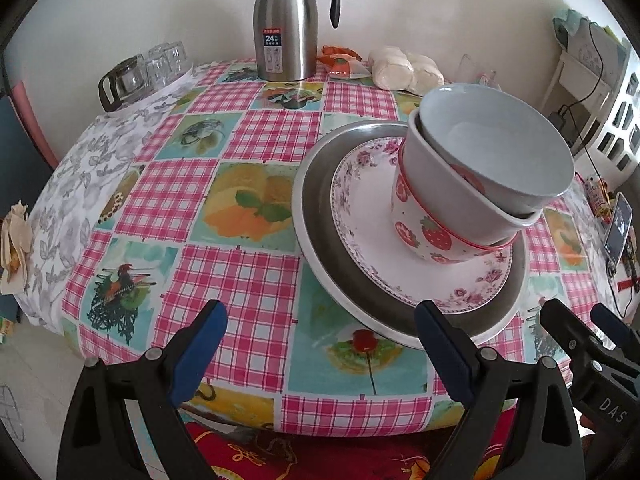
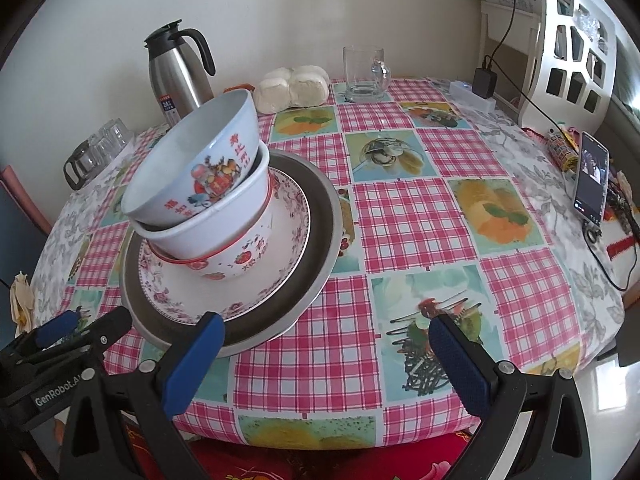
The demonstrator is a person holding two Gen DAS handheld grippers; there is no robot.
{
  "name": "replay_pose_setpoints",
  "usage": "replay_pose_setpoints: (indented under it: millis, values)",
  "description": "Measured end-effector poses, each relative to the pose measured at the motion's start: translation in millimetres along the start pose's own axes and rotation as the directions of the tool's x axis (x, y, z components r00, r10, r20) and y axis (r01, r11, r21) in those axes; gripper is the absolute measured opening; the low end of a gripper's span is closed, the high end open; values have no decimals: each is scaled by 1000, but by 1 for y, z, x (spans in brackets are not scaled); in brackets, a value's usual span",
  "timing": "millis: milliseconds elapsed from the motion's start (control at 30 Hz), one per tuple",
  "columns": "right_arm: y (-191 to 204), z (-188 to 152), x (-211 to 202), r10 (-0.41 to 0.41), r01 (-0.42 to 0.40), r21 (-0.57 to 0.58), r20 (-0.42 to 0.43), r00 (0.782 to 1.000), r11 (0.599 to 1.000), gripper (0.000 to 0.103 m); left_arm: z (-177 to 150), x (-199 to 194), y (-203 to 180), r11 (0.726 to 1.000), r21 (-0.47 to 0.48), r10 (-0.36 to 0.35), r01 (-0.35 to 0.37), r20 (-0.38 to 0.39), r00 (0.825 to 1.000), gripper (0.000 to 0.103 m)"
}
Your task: Organize plates and bowls
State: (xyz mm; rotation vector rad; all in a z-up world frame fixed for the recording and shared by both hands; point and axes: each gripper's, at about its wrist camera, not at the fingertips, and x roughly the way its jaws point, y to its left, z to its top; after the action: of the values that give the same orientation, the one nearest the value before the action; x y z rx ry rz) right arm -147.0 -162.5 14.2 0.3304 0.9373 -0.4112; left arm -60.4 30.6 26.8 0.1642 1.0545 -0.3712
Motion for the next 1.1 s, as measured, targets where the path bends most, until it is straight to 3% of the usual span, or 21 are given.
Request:
replay_pose_setpoints:
  millis: [733, 1100]
  values:
    - [0, -1, 0, -1, 1, -3, -2, 1000, 1000, 103, -3, -2, -4, 991, 25, 129, -129, 6, 992, 95]
    - [-1, -1, 2, -1, 1, -4, -5, 1000, 1000, 103, -3, -2, -7, 988, 38, 147, -147, 8, 989, 95]
